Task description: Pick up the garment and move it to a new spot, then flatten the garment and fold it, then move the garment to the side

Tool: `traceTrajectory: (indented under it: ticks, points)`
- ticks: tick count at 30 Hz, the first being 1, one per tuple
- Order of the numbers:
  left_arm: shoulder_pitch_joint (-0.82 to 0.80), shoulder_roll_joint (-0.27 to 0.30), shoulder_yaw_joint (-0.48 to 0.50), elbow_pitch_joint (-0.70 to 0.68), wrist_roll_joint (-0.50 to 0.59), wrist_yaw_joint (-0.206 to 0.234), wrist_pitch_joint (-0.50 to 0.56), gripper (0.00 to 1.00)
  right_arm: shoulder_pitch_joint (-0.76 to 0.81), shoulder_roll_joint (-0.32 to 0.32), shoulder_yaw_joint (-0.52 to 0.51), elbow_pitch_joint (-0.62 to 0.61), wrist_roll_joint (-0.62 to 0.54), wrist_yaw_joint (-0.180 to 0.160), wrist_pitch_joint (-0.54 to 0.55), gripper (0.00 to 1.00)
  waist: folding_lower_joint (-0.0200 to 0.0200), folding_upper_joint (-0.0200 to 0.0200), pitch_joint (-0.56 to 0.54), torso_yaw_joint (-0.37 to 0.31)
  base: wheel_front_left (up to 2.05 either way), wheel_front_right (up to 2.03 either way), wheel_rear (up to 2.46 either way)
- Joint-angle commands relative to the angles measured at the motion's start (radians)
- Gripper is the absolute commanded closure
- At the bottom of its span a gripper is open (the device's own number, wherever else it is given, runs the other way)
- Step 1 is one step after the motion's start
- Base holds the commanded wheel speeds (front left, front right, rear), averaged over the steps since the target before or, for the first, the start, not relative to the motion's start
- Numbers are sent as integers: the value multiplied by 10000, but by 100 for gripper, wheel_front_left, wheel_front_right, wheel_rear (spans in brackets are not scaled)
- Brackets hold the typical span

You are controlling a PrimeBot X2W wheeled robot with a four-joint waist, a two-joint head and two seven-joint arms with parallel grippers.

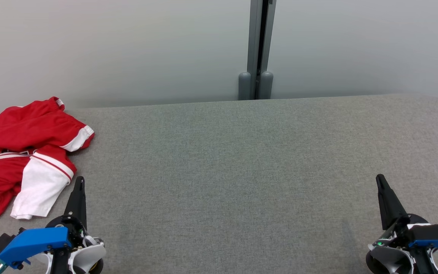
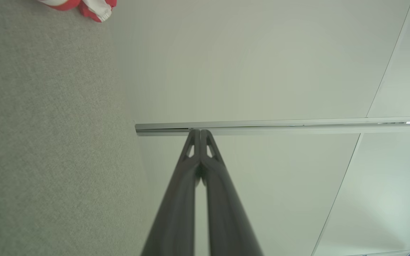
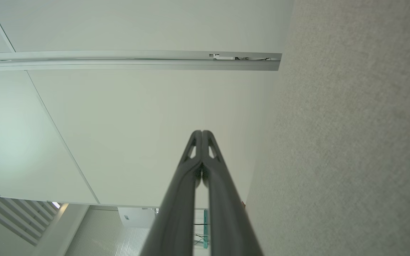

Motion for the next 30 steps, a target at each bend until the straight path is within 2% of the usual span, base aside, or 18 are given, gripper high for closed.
traceTrajectory:
  ticks: [1,30]
  points:
    - [-96,-15,8,-44,-25,-41,28,100,-88,-36,-13,-28,29,0,21,100,0,0,0,0,0,0,0]
    - [-96,-15,8,-44,-24,-41,28,100,-88,-36,-13,-28,28,0,21,100,0,0,0,0,0,0,0]
